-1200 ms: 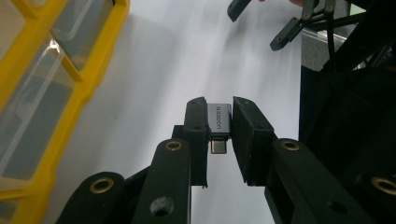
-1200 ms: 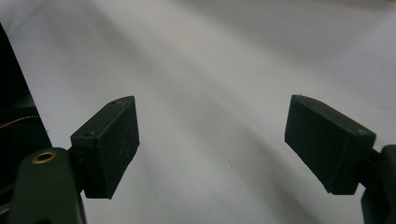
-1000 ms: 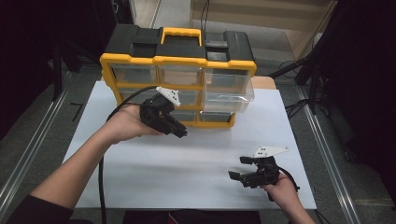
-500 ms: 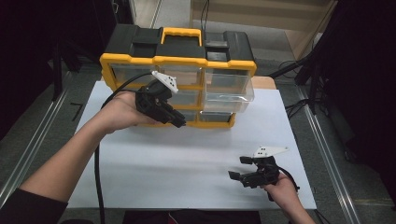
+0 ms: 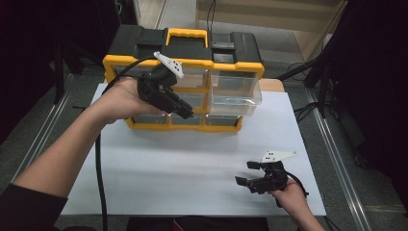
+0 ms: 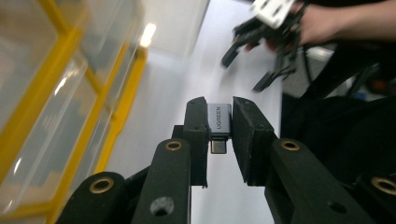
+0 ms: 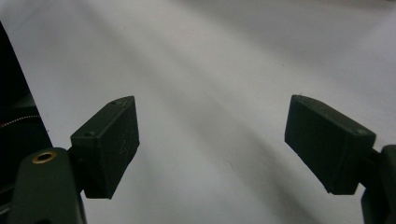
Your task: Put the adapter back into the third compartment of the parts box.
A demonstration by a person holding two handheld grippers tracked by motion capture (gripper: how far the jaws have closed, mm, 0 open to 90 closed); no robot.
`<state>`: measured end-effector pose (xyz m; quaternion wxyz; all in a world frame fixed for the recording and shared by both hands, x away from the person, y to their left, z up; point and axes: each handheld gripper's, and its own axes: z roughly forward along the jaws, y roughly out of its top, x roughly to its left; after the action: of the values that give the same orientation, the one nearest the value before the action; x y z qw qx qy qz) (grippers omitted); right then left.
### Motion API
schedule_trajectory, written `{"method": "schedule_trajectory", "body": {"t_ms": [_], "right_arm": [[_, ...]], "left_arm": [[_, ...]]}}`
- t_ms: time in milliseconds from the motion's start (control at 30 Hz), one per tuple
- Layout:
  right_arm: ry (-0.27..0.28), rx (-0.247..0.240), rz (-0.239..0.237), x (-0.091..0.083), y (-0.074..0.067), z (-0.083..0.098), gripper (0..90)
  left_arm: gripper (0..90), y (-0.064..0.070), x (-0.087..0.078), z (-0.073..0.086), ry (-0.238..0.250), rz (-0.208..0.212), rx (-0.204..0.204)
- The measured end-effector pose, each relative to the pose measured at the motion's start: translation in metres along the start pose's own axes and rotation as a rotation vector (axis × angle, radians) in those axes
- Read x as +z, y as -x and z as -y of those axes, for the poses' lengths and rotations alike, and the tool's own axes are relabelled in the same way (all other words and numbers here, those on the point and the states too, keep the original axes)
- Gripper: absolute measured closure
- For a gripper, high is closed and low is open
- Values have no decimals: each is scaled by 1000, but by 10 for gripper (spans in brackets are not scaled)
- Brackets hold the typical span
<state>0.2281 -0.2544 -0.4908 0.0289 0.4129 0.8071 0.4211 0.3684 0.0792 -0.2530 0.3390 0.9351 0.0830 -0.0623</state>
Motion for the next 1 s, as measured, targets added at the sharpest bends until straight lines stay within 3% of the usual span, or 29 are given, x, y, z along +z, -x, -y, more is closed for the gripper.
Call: {"method": "schedule_trajectory", "body": {"t_ms": [233,367,533,1000], "right_arm": [[0,-3,0,0,0,0,161],[0,-1,1,0,0,0,161],[-1,-2,-3,0,0,0,160],[0,-7,-9,0,0,0,161]], "left_arm": [[775,6,-11,-20,-23,-11,26],[775,6,-21,-30,-40,-36,17],[775,6,-32,-43,-34,-72,40],[775,6,-40,-81,-32,-85,69]]}}
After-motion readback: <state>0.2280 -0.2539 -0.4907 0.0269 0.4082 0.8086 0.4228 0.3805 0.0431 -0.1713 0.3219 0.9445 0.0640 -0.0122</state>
